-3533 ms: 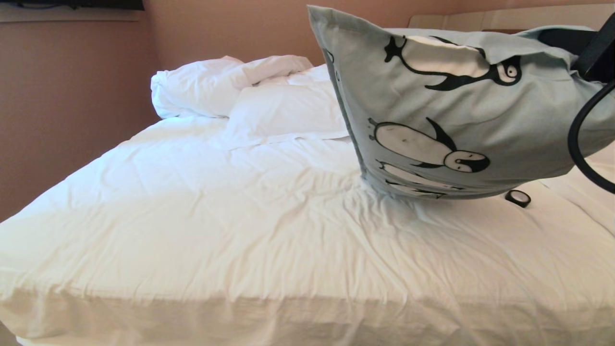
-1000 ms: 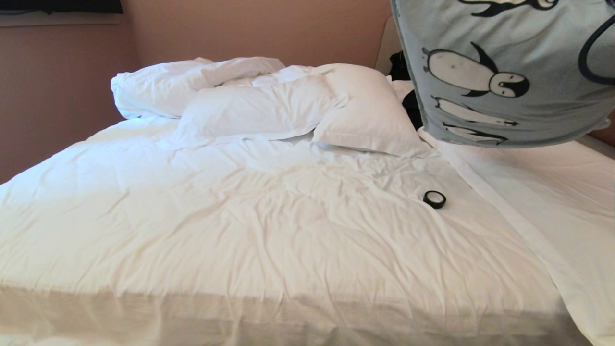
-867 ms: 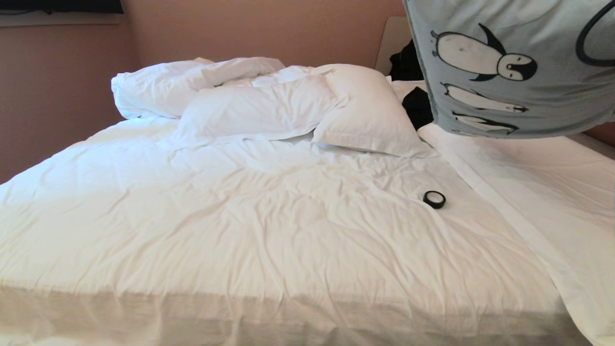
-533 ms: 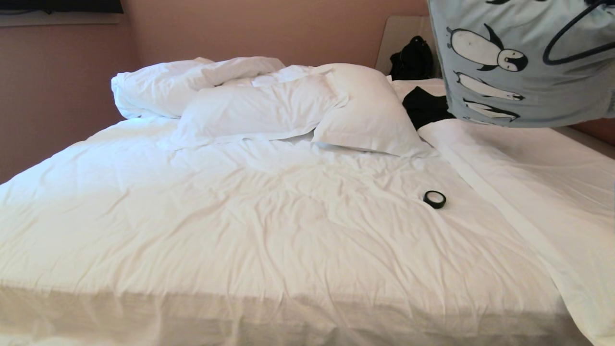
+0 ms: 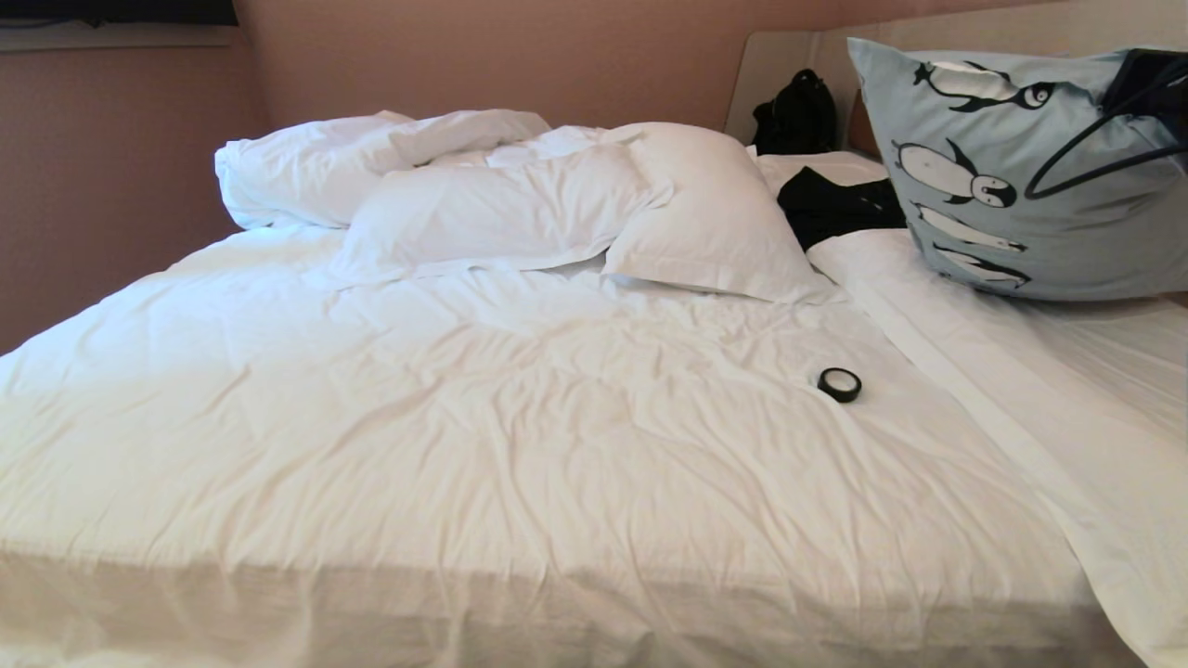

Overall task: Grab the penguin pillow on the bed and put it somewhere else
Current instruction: Place the pillow at the bedside

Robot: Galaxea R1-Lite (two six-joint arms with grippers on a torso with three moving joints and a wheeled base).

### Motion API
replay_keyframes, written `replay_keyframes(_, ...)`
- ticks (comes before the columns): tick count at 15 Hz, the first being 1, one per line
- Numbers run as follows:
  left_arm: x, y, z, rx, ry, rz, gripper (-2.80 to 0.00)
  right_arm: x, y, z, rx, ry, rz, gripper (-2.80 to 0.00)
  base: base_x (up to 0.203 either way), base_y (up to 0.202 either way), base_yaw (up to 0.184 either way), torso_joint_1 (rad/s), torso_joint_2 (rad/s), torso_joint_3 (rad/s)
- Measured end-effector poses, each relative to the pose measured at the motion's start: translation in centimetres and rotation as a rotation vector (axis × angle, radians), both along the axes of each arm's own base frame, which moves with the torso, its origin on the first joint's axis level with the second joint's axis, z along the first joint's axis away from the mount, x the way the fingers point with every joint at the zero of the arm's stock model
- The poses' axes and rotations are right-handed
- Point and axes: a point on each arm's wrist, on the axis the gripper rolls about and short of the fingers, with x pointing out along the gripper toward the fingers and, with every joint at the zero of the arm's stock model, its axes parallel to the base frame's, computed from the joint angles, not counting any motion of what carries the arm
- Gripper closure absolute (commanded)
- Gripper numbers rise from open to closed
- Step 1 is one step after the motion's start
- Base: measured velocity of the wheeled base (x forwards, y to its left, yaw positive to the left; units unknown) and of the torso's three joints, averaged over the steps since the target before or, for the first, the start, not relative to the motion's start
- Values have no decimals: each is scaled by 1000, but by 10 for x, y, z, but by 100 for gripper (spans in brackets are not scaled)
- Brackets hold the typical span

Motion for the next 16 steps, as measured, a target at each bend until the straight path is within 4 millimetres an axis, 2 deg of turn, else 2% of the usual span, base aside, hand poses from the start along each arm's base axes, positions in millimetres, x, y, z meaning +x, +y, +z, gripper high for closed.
replay_keyframes(4,0,0,0,0,0,0,0,10,-19,-16,26,33,-36,0,0,0,0,0,0,0)
replay_keyframes(6,0,0,0,0,0,0,0,15,-31,-30,59,71,-52,0,0,0,0,0,0,0)
replay_keyframes(12,0,0,0,0,0,1,0,37,-56,-94,183,261,-81,0,0,0,0,0,0,0)
replay_keyframes(13,0,0,0,0,0,1,0,40,-57,-104,200,292,-82,-280,0,0,0,0,0,0)
replay_keyframes(16,0,0,0,0,0,0,0,45,-59,-131,233,372,-86,-280,0,0,0,0,0,0)
